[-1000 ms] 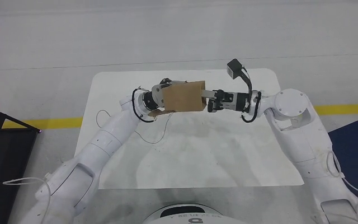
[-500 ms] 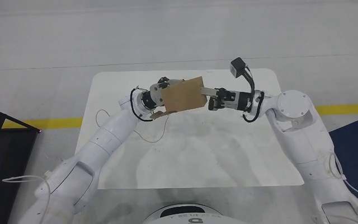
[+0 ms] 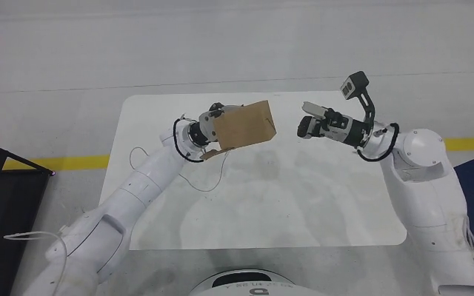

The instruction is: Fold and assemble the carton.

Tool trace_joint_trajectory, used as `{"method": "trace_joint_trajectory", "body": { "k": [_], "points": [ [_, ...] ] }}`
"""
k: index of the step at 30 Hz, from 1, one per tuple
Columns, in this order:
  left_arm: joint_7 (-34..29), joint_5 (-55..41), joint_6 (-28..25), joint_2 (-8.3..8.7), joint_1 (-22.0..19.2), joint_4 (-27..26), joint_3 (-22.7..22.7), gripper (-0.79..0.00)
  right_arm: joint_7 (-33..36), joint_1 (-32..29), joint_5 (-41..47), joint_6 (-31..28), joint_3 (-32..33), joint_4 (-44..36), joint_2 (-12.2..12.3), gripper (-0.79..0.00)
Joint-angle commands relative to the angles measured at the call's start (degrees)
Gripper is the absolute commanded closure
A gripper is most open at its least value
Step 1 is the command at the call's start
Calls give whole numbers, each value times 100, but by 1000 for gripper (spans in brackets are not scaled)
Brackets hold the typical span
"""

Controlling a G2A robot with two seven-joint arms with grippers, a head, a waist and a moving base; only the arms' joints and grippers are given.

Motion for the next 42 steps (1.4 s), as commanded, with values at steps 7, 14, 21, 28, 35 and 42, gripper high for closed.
{"method": "trace_joint_trajectory", "body": {
  "k": [7,14,21,28,35,42],
  "points": [
    [-73,57,-74,-4,-185,69,52,0,-10,-21,270,-102,75,90,1,-785],
    [-42,126,-43,7,-254,147,19,0,-10,-21,270,-102,75,90,1,-785],
    [-42,126,-43,7,-254,147,19,0,-10,-21,270,-102,75,90,1,-785],
    [-42,126,-43,7,-254,147,19,0,-10,-21,270,-102,75,90,1,-785],
    [-42,126,-43,7,-254,147,19,0,-10,-21,270,-102,75,90,1,-785],
    [29,-39,28,17,-130,-114,-73,0,-10,-21,270,-102,75,90,1,-785]
  ]
}}
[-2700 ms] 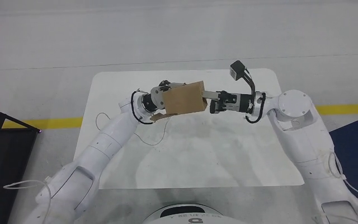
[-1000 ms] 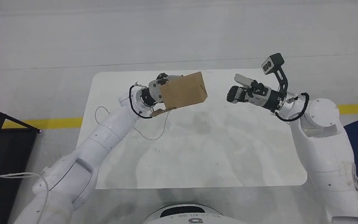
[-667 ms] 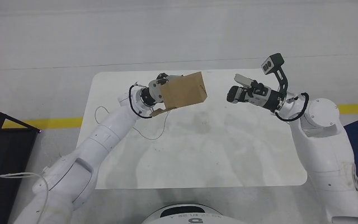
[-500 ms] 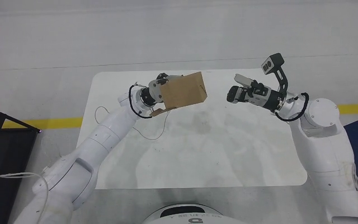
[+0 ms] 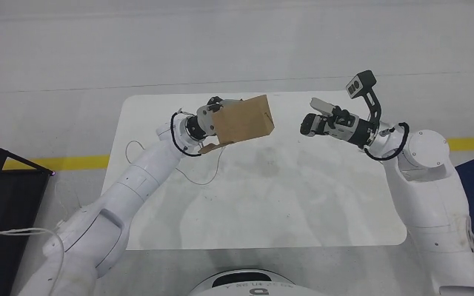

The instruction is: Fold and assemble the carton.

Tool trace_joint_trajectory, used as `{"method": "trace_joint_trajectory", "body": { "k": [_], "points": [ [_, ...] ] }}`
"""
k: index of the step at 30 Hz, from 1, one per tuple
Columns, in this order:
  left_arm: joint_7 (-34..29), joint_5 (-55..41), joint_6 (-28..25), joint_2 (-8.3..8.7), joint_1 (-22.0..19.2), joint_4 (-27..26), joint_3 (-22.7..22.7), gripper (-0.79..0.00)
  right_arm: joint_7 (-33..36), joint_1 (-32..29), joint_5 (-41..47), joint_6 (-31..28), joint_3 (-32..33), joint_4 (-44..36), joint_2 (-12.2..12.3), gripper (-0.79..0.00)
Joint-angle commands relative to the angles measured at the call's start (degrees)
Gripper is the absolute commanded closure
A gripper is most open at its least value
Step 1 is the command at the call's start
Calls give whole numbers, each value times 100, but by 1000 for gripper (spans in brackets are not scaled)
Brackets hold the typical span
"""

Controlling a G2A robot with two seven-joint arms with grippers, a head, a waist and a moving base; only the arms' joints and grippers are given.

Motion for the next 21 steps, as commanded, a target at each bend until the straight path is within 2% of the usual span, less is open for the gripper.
{"method": "trace_joint_trajectory", "body": {
  "k": [1,6,12,16,21],
  "points": [
    [24,-177,35,23,103,-228,-76,0,0,0,0,0,0,0,0,-785],
    [-116,-741,-102,190,327,-850,-70,0,0,0,0,0,0,0,0,-785],
    [-496,-1204,-480,580,484,-1472,300,0,0,0,0,0,0,0,0,-785],
    [-659,-1382,-643,822,436,-1715,602,0,0,0,0,0,0,0,0,-785],
    [-659,-1413,-643,839,436,-1745,615,0,0,0,0,0,0,0,0,-785]
  ]
}}
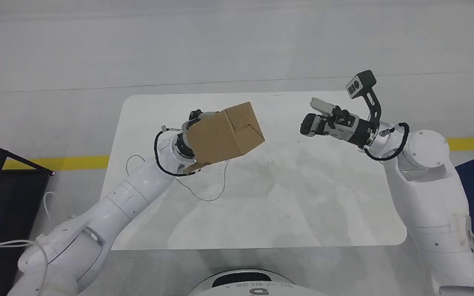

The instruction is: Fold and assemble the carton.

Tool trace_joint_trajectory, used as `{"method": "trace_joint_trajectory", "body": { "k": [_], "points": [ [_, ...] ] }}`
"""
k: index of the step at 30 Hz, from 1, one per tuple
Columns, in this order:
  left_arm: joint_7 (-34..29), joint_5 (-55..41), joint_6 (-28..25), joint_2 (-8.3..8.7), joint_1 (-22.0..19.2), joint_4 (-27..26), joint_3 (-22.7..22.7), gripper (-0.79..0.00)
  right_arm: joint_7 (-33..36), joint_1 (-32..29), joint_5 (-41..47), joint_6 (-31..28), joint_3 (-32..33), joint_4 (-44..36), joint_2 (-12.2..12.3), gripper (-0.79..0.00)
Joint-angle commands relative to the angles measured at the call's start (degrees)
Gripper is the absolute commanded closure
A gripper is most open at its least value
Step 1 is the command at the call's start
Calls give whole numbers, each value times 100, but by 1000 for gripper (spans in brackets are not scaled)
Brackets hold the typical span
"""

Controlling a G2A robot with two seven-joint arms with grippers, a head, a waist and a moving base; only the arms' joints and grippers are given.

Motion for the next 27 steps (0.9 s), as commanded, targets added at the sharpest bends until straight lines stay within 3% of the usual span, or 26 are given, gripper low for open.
{"method": "trace_joint_trajectory", "body": {
  "k": [1,8,10,12,14,18,22,27],
  "points": [
    [0,2,0,-1,0,2,-1,0,0,0,0,0,0,0,0,-785],
    [0,2,0,-1,0,2,-1,0,0,0,0,0,0,0,0,-785],
    [0,-188,-2,66,92,-46,-232,0,0,0,0,0,0,0,0,-785],
    [0,116,-4,136,124,415,-407,0,0,0,0,0,0,0,0,-785],
    [0,856,-118,161,-44,1242,-528,0,0,0,0,0,0,0,0,-785],
    [33,2077,-965,77,-408,2466,-486,0,0,0,0,0,0,0,0,-785],
    [990,3308,-1736,-6,-768,2984,-327,0,0,0,0,0,0,0,0,-785],
    [2244,5209,-2582,-92,-1193,2892,-2,0,0,0,0,0,0,0,0,-785]
  ]
}}
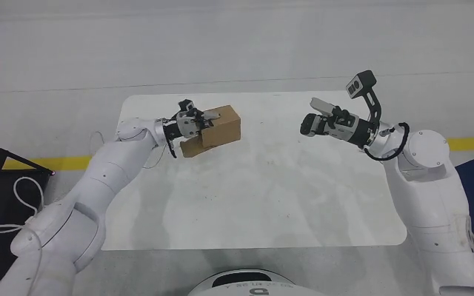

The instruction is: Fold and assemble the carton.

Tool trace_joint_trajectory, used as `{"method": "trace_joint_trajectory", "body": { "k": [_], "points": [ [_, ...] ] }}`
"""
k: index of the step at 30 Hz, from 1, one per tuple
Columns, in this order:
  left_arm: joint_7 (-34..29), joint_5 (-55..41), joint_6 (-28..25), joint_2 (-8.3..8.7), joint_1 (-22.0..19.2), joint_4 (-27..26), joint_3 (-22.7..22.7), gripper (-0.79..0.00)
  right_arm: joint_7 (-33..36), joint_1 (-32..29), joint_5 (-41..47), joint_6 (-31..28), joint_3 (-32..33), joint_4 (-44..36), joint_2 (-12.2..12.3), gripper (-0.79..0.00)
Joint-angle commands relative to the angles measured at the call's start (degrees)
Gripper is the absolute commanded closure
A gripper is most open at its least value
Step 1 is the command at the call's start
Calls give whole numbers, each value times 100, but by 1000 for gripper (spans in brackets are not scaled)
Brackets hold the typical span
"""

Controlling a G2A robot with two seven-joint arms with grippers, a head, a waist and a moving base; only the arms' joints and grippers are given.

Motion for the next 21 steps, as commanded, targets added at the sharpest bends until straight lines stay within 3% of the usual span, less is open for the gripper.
{"method": "trace_joint_trajectory", "body": {
  "k": [1,5,10,11,12,13,14,21],
  "points": [
    [630,1161,-327,-23,-226,-122,169,0,0,0,0,0,0,0,0,-785],
    [1476,2957,-273,-37,-668,-616,457,0,0,0,0,0,0,0,0,-785],
    [1414,4206,347,35,-913,-1453,583,0,0,0,0,0,0,0,0,-785],
    [1362,4313,433,52,-914,-1561,586,-58,0,0,0,0,0,0,0,-785],
    [1282,4419,572,78,-891,-1694,582,-259,0,0,0,0,0,0,0,-785],
    [1237,4504,677,105,-861,-1821,566,-566,0,0,0,0,0,0,0,-785],
    [1234,4595,739,131,-817,-1936,547,-785,0,0,0,0,0,0,0,-785],
    [1118,4617,766,331,-356,-2471,218,-785,0,0,0,0,0,0,0,-785]
  ]
}}
